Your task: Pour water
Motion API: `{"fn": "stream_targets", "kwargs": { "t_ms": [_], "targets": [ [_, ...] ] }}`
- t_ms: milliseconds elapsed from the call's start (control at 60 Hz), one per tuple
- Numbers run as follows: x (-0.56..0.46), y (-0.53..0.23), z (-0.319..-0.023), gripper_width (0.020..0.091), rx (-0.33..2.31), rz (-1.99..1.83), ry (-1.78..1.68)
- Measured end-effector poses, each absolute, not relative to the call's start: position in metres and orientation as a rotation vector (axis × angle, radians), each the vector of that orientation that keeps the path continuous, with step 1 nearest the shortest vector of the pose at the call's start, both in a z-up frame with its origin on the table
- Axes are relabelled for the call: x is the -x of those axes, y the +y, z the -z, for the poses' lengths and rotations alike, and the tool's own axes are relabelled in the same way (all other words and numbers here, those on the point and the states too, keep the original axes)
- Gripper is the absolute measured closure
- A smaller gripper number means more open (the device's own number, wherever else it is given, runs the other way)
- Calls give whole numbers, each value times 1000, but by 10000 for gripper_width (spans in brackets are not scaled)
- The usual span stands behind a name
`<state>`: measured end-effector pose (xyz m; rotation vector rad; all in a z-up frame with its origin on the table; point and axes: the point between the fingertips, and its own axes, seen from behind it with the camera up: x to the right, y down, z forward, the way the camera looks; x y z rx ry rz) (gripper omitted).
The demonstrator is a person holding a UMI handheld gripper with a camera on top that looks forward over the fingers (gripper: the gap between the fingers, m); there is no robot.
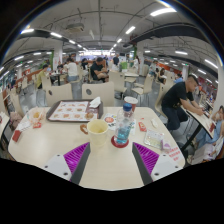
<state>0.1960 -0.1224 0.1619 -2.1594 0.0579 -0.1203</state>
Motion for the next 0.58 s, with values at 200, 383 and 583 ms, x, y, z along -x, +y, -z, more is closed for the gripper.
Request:
{"fn": "stream_targets", "kwargs": {
  "t_ms": [200, 383, 583],
  "targets": [
    [-160, -152, -174, 248, 2159, 100, 44],
    [-149, -155, -181, 253, 2147, 59, 25],
    [-152, -153, -180, 251, 2145, 69, 4]
  ]
}}
